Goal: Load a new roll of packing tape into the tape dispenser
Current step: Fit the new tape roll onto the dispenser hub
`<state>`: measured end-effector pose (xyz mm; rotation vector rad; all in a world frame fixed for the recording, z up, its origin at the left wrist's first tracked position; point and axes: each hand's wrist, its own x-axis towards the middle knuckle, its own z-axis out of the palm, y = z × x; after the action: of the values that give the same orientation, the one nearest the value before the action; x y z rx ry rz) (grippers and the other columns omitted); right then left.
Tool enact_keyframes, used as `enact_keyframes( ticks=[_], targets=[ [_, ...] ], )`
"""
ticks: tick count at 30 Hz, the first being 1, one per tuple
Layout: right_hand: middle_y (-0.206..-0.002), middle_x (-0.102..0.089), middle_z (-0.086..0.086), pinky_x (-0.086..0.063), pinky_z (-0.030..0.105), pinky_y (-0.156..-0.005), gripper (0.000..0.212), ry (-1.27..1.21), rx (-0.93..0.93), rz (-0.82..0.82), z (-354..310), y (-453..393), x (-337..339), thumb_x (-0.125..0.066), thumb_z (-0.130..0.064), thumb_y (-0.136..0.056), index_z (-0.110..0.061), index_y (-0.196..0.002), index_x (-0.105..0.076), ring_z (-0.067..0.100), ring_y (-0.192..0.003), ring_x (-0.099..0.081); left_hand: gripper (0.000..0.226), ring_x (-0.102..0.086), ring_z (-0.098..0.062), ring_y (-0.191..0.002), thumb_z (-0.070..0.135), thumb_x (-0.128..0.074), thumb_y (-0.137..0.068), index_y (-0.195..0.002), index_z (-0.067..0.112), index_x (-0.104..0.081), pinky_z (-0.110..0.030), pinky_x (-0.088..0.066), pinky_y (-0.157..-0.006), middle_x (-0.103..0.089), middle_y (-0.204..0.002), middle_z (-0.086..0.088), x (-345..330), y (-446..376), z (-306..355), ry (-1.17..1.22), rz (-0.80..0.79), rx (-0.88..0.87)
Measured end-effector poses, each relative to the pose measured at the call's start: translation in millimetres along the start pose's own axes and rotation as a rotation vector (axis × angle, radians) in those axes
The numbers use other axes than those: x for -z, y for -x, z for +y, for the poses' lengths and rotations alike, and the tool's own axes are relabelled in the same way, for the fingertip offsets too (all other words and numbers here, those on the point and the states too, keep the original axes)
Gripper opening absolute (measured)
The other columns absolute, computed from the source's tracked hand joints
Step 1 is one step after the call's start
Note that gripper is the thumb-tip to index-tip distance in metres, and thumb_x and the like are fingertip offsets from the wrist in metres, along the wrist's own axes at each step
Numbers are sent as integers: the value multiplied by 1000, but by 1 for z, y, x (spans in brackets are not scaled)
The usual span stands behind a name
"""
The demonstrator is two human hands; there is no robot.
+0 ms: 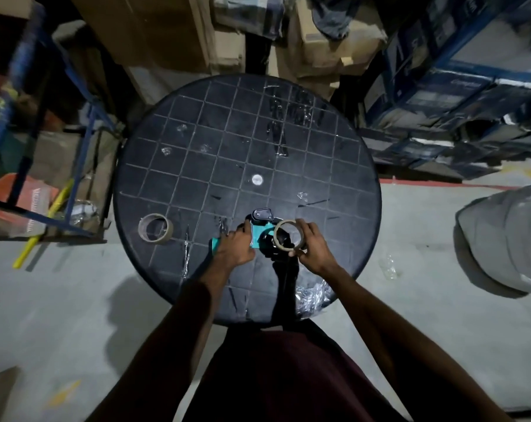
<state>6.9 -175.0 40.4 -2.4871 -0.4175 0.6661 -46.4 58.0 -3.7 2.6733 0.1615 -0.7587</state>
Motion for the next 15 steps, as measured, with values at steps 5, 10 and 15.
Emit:
enact_keyframes(
  ticks=[5,10,15],
  targets=[
    [-141,-40,9,-56,33,-92,93,25,-25,13,-4,2,-1,-84,-4,-76,-25,-150,-33,22,-104,-60,86,-67,-35,-100,31,-60,-93,-154,-1,-9,-48,-54,-86,-62,-123,-17,-8,4,13,76,76,86],
    [-144,-37,8,-59,37,-90,93,55,-41,22,-8,4,0,-83,-4,-77,-27,-150,-31,24,-104,-64,78,-68,-35,-102,32,-68,-91,-144,-5,-24,-44,-55,-80,-67,-116,-17,0,-3,36,213,116,174],
    [-146,-37,9,-59,38,-91,92,80,-72,43,-8,5,4,-83,-5,-76,-26,-150,-32,26,-107,-63,74,-65,-36,-109,36,-70,-90,-140,-2,-31,-44,-53,-84,-64,-121,-18,8,-9,52,273,140,270]
  ],
)
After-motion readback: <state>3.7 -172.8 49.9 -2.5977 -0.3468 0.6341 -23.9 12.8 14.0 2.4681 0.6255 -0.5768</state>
